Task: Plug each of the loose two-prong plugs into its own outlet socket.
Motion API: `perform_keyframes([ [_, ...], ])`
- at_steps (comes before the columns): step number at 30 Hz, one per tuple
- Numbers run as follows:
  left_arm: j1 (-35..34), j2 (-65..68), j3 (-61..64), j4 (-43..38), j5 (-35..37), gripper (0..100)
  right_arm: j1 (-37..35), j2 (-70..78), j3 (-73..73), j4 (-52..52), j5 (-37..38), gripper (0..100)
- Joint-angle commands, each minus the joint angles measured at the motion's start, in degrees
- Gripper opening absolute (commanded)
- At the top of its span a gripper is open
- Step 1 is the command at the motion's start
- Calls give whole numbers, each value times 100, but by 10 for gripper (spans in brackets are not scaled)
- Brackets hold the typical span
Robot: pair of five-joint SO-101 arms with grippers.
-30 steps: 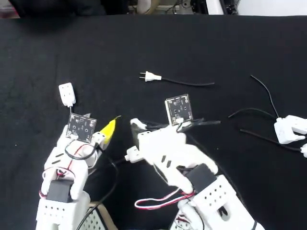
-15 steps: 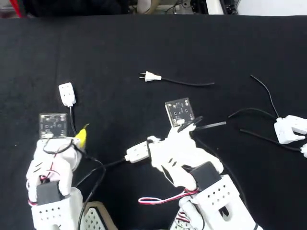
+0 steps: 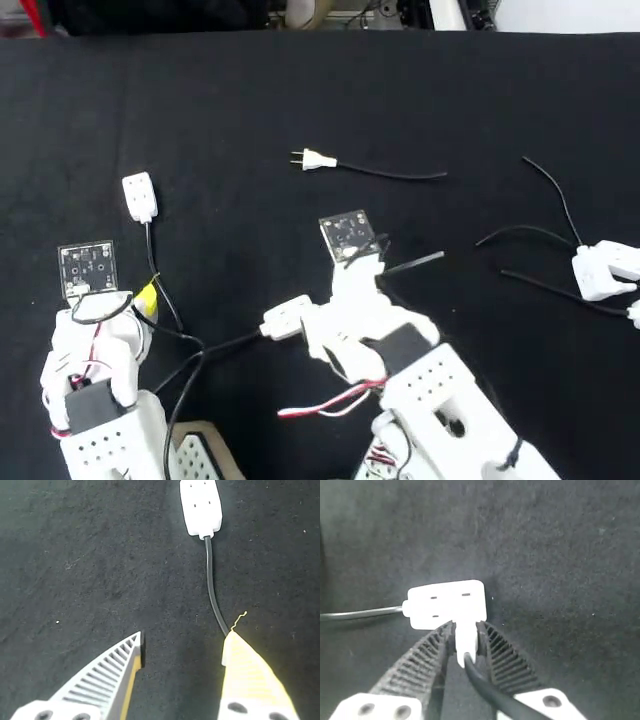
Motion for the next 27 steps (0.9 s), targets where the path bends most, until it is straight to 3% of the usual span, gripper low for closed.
perform_keyframes([
  [1,-66,-53,13,44,-220,259,-70,312,-110,-290,62,12],
  [7,-66,-53,145,53,-519,259,-53,453,-207,-633,123,12],
  [18,-22,-53,233,26,-519,259,290,637,-1807,800,255,12],
  [27,-57,-53,251,0,-519,259,1002,3310,-3530,853,747,12],
])
